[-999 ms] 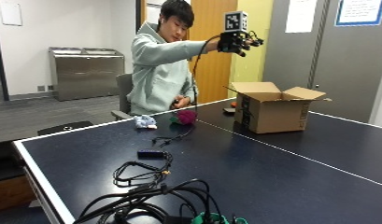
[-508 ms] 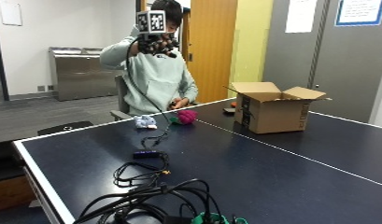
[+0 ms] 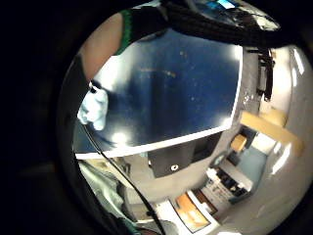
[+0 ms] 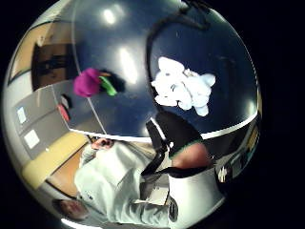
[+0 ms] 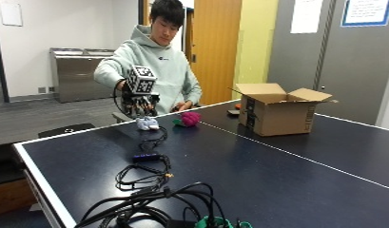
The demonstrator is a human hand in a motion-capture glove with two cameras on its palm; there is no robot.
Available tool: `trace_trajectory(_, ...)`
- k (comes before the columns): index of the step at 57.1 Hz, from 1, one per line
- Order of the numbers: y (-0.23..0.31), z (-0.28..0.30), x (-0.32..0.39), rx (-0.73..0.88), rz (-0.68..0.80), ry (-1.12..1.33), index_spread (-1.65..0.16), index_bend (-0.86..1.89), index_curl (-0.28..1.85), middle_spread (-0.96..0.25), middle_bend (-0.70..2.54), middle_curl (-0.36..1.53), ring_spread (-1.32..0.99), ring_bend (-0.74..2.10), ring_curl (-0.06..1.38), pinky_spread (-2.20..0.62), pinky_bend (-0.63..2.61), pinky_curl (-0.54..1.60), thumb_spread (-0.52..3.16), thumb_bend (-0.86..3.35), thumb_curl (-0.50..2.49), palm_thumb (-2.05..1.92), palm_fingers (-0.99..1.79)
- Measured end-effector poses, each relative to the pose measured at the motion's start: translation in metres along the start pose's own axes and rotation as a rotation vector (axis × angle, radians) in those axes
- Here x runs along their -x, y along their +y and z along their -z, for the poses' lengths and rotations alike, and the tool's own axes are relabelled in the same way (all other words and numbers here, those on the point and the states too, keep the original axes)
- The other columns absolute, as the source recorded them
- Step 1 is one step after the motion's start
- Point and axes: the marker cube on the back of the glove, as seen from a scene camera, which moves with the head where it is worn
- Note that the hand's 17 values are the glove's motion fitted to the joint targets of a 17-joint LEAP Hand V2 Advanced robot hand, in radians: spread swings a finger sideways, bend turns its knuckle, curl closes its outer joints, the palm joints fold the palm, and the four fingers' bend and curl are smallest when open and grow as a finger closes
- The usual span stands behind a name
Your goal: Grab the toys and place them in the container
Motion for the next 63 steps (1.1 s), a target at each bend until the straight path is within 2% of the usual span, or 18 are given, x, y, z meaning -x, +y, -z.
trace_trajectory(7,-0.004,-0.030,0.008,0.076,0.006,0.054,-0.30,0.22,0.30,0.02,0.10,0.24,0.03,0.09,0.20,0.06,0.81,0.30,1.35,0.07,0.34,0.21,-0.25)
trace_trajectory(14,-0.009,-0.042,0.015,0.009,0.014,0.106,-0.33,0.47,0.38,0.01,0.06,0.20,0.03,0.07,0.15,0.06,0.74,0.29,1.38,0.11,0.36,0.31,-0.19)
trace_trajectory(15,-0.009,-0.043,0.016,-0.005,0.017,0.109,-0.33,0.44,0.37,0.01,0.08,0.20,0.03,0.09,0.15,0.06,0.75,0.29,1.39,0.11,0.36,0.31,-0.22)
trace_trajectory(17,-0.011,-0.043,0.017,-0.033,0.026,0.114,-0.34,0.65,0.44,0.00,0.09,0.19,0.03,0.07,0.13,0.06,0.69,0.28,1.41,0.12,0.37,0.34,-0.10)
trace_trajectory(21,-0.016,-0.039,0.018,-0.051,0.051,0.121,-0.34,0.84,0.50,-0.01,0.15,0.20,0.02,0.10,0.11,0.05,0.66,0.27,1.43,0.15,0.38,0.39,-0.01)
trace_trajectory(29,-0.013,-0.030,0.024,0.040,0.098,0.085,-0.31,1.06,0.59,-0.08,0.34,0.27,0.00,0.09,0.06,0.04,0.59,0.26,1.40,0.19,0.43,0.53,0.10)
trace_trajectory(34,-0.003,-0.017,0.031,0.120,0.136,0.062,-0.28,1.11,0.62,-0.13,0.43,0.32,-0.01,0.11,0.05,0.03,0.58,0.27,1.33,0.18,0.47,0.56,0.11)
trace_trajectory(39,0.001,0.014,0.035,0.181,0.162,0.052,-0.26,1.14,0.65,-0.17,0.53,0.36,-0.03,0.14,0.04,0.02,0.56,0.27,1.26,0.16,0.51,0.58,0.14)
trace_trajectory(45,-0.036,0.087,0.026,0.169,0.153,-0.005,-0.24,1.16,0.68,-0.21,0.61,0.40,-0.06,0.15,0.04,0.01,0.55,0.28,1.19,0.13,0.55,0.60,0.15)
trace_trajectory(53,0.017,0.141,0.080,0.057,0.250,0.068,-0.21,1.16,0.71,-0.24,0.68,0.44,-0.09,0.18,0.06,0.00,0.55,0.29,1.14,0.11,0.59,0.62,0.17)
trace_trajectory(58,0.013,0.199,0.105,-0.054,0.279,0.077,-0.21,1.15,0.73,-0.26,0.70,0.45,-0.11,0.20,0.07,-0.01,0.55,0.29,1.11,0.10,0.62,0.63,0.18)
trace_trajectory(63,0.041,0.246,0.160,-0.180,0.383,0.068,-0.20,1.14,0.74,-0.27,0.70,0.46,-0.13,0.21,0.09,-0.01,0.54,0.30,1.10,0.09,0.64,0.64,0.19)
